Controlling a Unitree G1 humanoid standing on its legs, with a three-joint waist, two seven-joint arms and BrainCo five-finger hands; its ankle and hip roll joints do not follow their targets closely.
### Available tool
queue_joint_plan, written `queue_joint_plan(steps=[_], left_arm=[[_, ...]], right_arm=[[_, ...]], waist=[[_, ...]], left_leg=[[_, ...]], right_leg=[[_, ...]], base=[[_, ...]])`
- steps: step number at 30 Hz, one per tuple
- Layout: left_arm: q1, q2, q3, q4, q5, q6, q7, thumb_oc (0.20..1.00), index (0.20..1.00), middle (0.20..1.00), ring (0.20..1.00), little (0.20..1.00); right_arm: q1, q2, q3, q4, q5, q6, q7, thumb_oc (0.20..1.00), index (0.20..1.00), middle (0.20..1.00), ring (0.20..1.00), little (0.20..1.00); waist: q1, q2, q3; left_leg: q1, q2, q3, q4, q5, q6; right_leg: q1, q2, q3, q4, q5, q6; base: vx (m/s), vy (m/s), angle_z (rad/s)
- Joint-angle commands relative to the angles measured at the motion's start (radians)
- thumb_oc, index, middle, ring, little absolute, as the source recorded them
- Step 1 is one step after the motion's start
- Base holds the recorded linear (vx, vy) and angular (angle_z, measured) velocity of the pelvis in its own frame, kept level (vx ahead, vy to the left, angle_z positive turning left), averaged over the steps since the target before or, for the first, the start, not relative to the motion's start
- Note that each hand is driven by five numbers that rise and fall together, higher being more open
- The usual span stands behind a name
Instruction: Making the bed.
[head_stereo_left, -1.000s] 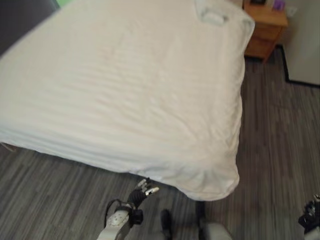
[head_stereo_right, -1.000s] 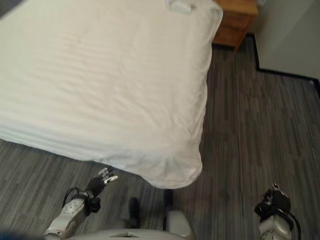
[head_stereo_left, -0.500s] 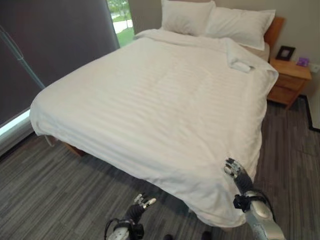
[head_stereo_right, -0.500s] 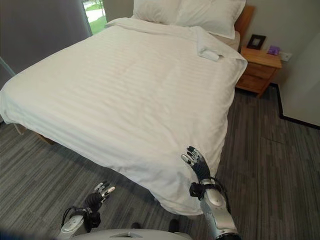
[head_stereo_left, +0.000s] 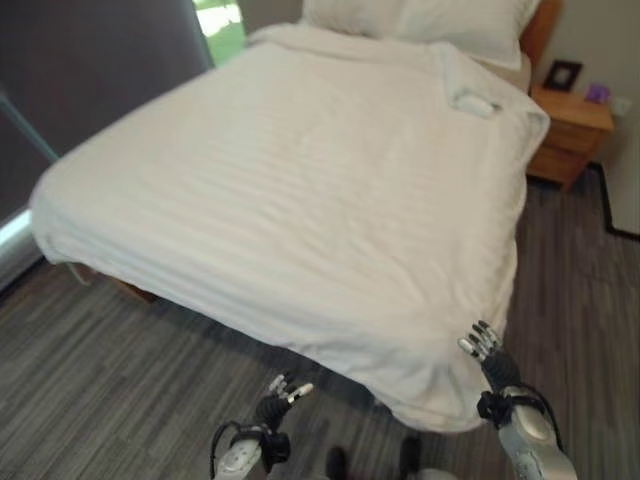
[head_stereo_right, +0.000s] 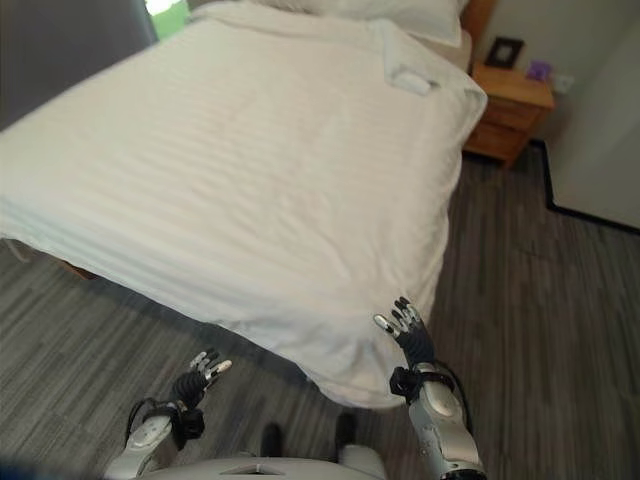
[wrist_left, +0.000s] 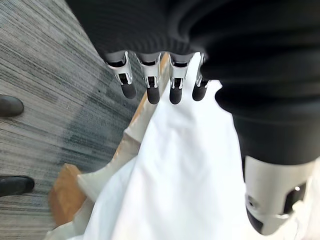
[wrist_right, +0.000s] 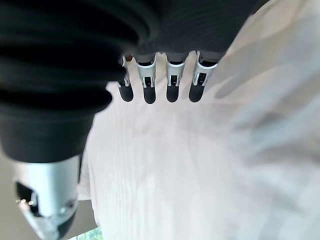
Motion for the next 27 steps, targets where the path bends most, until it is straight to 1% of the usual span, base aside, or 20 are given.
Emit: queue_joint_plan(steps=[1, 2, 3, 4, 5, 6, 7, 8, 11, 12, 13, 14, 15, 16, 17, 18, 19, 21, 23, 27], left_arm=[[-0.023, 0.029, 0.03, -0.034, -0.012, -0.063, 0.019, 1.0, 1.0, 1.0, 1.0, 1.0], [-0.024, 0.026, 0.033, -0.037, -0.039, -0.067, 0.02, 1.0, 1.0, 1.0, 1.0, 1.0], [-0.026, 0.025, 0.036, -0.035, -0.045, -0.07, 0.027, 1.0, 1.0, 1.0, 1.0, 1.0], [-0.026, 0.026, 0.037, -0.035, -0.045, -0.07, 0.027, 1.0, 1.0, 1.0, 1.0, 1.0], [-0.026, 0.023, 0.042, -0.034, -0.057, -0.075, 0.032, 1.0, 1.0, 1.0, 1.0, 1.0], [-0.026, 0.023, 0.042, -0.033, -0.057, -0.075, 0.032, 1.0, 1.0, 1.0, 1.0, 1.0], [-0.019, 0.025, 0.049, -0.045, -0.071, -0.075, 0.034, 1.0, 1.0, 1.0, 1.0, 1.0], [-0.004, 0.011, 0.061, -0.03, -0.078, -0.07, 0.034, 1.0, 1.0, 1.0, 1.0, 1.0], [0.0, -0.025, 0.069, -0.001, -0.103, -0.066, 0.025, 1.0, 1.0, 1.0, 1.0, 1.0], [-0.003, -0.051, 0.059, 0.021, -0.106, -0.058, 0.013, 1.0, 1.0, 1.0, 1.0, 1.0], [0.007, -0.053, 0.054, 0.02, -0.091, -0.059, 0.006, 1.0, 1.0, 1.0, 1.0, 1.0], [0.006, -0.053, 0.054, 0.02, -0.091, -0.059, 0.006, 1.0, 1.0, 1.0, 1.0, 1.0], [0.037, -0.038, 0.064, -0.022, -0.109, -0.055, -0.02, 1.0, 1.0, 1.0, 1.0, 1.0], [0.049, -0.036, 0.066, -0.04, -0.117, -0.051, -0.03, 1.0, 1.0, 1.0, 1.0, 1.0], [0.056, -0.033, 0.063, -0.056, -0.103, -0.043, -0.041, 1.0, 1.0, 1.0, 1.0, 1.0], [0.053, -0.04, 0.057, -0.053, -0.104, -0.042, -0.04, 1.0, 1.0, 1.0, 1.0, 1.0], [0.027, -0.054, 0.037, -0.031, -0.104, -0.044, -0.026, 1.0, 1.0, 1.0, 1.0, 1.0], [0.01, -0.061, 0.02, -0.027, -0.1, -0.051, -0.016, 1.0, 1.0, 1.0, 1.0, 1.0], [-0.021, -0.051, 0.002, -0.057, -0.089, -0.055, -0.002, 1.0, 1.0, 1.0, 1.0, 1.0], [-0.026, -0.06, -0.027, -0.046, -0.093, -0.044, -0.006, 1.0, 1.0, 1.0, 1.0, 1.0]], right_arm=[[0.027, -0.012, 0.013, -0.076, -0.044, -0.04, -0.003, 1.0, 1.0, 1.0, 1.0, 1.0], [0.023, -0.003, 0.022, -0.071, -0.043, -0.034, -0.007, 1.0, 1.0, 1.0, 1.0, 1.0], [0.013, 0.001, 0.033, -0.082, -0.036, -0.035, -0.005, 1.0, 1.0, 1.0, 1.0, 1.0], [0.012, 0.001, 0.033, -0.082, -0.035, -0.035, -0.005, 1.0, 1.0, 1.0, 1.0, 1.0], [-0.016, -0.01, 0.052, -0.097, -0.04, -0.037, 0.003, 1.0, 1.0, 1.0, 1.0, 1.0], [-0.017, -0.01, 0.052, -0.097, -0.04, -0.037, 0.003, 1.0, 1.0, 1.0, 1.0, 1.0], [-0.026, -0.027, 0.062, -0.127, -0.055, -0.04, 0.009, 1.0, 1.0, 1.0, 1.0, 1.0], [-0.026, -0.06, 0.08, -0.154, -0.101, -0.049, 0.012, 1.0, 1.0, 1.0, 1.0, 1.0], [-0.033, -0.104, 0.082, -0.151, -0.154, -0.047, 0.024, 1.0, 1.0, 1.0, 1.0, 1.0], [-0.059, -0.125, 0.085, -0.123, -0.159, -0.036, 0.02, 1.0, 1.0, 1.0, 1.0, 1.0], [-0.067, -0.118, 0.087, -0.101, -0.135, -0.034, 0.024, 1.0, 1.0, 1.0, 1.0, 1.0], [-0.067, -0.118, 0.087, -0.101, -0.135, -0.034, 0.024, 1.0, 1.0, 1.0, 1.0, 1.0], [-0.055, -0.103, 0.084, -0.074, -0.041, -0.028, 0.068, 1.0, 1.0, 1.0, 1.0, 1.0], [-0.042, -0.101, 0.084, -0.068, -0.02, -0.027, 0.077, 1.0, 1.0, 1.0, 1.0, 1.0], [-0.023, -0.099, 0.076, -0.074, -0.044, -0.018, 0.083, 1.0, 1.0, 1.0, 1.0, 1.0], [-0.017, -0.095, 0.072, -0.071, -0.061, -0.016, 0.073, 1.0, 1.0, 1.0, 1.0, 1.0], [-0.017, -0.083, 0.065, -0.088, -0.096, -0.022, 0.035, 1.0, 1.0, 1.0, 1.0, 1.0], [-0.009, -0.067, 0.062, -0.101, -0.111, -0.027, 0.021, 1.0, 1.0, 1.0, 1.0, 1.0], [0.011, -0.041, 0.043, -0.114, -0.077, -0.029, 0.015, 1.0, 1.0, 1.0, 1.0, 1.0], [0.063, -0.02, 0.037, -0.114, -0.044, -0.017, 0.033, 1.0, 1.0, 1.0, 1.0, 1.0]], waist=[[0.034, -0.001, -0.022], [0.045, -0.011, -0.032], [0.054, -0.017, -0.036], [0.054, -0.017, -0.034], [0.074, -0.026, -0.041], [0.073, -0.026, -0.04], [0.083, -0.025, -0.037], [0.078, -0.013, -0.023], [0.079, -0.012, 0.0], [0.089, -0.028, 0.013], [0.1, -0.047, 0.015], [0.099, -0.048, 0.013], [0.119, -0.067, -0.006], [0.12, -0.072, -0.018], [0.103, -0.07, -0.045], [0.093, -0.063, -0.055], [0.058, -0.04, -0.075], [0.034, -0.025, -0.088], [0.006, -0.024, -0.093], [-0.009, -0.031, -0.103]], left_leg=[[0.045, 0.023, -0.065, -0.074, 0.03, -0.053], [0.03, 0.045, -0.061, -0.074, 0.05, -0.074], [0.019, 0.062, -0.057, -0.074, 0.065, -0.093], [0.021, 0.062, -0.056, -0.074, 0.064, -0.093], [-0.008, 0.106, -0.049, -0.074, 0.09, -0.129], [-0.007, 0.107, -0.049, -0.074, 0.089, -0.13], [-0.036, 0.153, -0.058, -0.074, 0.128, -0.165], [-0.042, 0.21, -0.086, -0.074, 0.187, -0.194], [-0.022, 0.22, -0.145, -0.068, 0.188, -0.176], [-0.027, 0.152, -0.235, 0.009, 0.149, -0.15], [-0.021, 0.088, -0.284, 0.091, 0.083, -0.136], [-0.026, 0.087, -0.284, 0.095, 0.082, -0.135], [-0.005, -0.015, -0.318, 0.168, 0.02, -0.113], [-0.003, -0.05, -0.31, 0.19, -0.01, -0.093], [0.013, -0.094, -0.254, 0.175, -0.047, -0.053], [0.025, -0.107, -0.228, 0.152, -0.054, -0.038], [0.068, -0.115, -0.18, 0.089, -0.052, -0.014], [0.095, -0.117, -0.19, 0.032, -0.035, -0.017], [0.12, -0.108, -0.175, -0.008, -0.029, -0.021], [0.168, -0.104, -0.194, -0.058, -0.025, -0.01]], right_leg=[[0.155, -0.15, -0.035, 0.046, -0.01, 0.013], [0.191, -0.191, -0.009, 0.035, 0.027, 0.033], [0.213, -0.203, 0.002, 0.012, 0.033, 0.046], [0.216, -0.204, 0.002, 0.01, 0.033, 0.046], [0.269, -0.197, -0.017, -0.068, -0.009, 0.064], [0.272, -0.196, -0.019, -0.071, -0.008, 0.064], [0.289, -0.151, -0.026, -0.158, -0.052, 0.061], [0.289, -0.081, -0.001, -0.158, -0.109, 0.032], [0.302, -0.045, -0.011, -0.151, -0.126, 0.005], [0.298, -0.03, -0.007, -0.176, -0.098, -0.006], [0.294, -0.03, 0.013, -0.192, -0.08, -0.009], [0.292, -0.031, 0.013, -0.192, -0.078, -0.009], [0.278, -0.021, 0.057, -0.221, -0.041, -0.016], [0.28, -0.011, 0.072, -0.231, -0.038, -0.02], [0.281, 0.013, 0.078, -0.241, -0.037, -0.03], [0.28, 0.024, 0.068, -0.241, -0.039, -0.032], [0.276, 0.048, 0.054, -0.238, -0.041, -0.037], [0.272, 0.062, 0.054, -0.24, -0.042, -0.04], [0.273, 0.067, 0.061, -0.236, -0.039, -0.044], [0.29, 0.078, 0.082, -0.233, -0.039, -0.05]], base=[[-0.15, -0.317, -0.4], [-0.16, -0.355, -0.14], [-0.15, -0.355, -0.19], [-0.21, -0.476, -0.18], [-0.15, -0.333, -0.33], [-0.25, -0.578, -0.29], [-0.23, -0.646, -0.61], [-0.27, -0.803, -0.46], [-0.15, -0.519, 0.08], [-0.16, -0.433, 0.2], [-0.16, -0.43, 0.07], [-0.11, -0.332, -0.44], [-0.06, -0.282, -1.41], [-0.05, -0.421, -1.73], [0.0, -0.273, -1.13], [0.0, -0.196, -0.02], [-0.01, -0.065, 0.53], [0.0, -0.019, 0.55], [0.01, 0.018, 0.02], [0.05, 0.035, -0.12]])
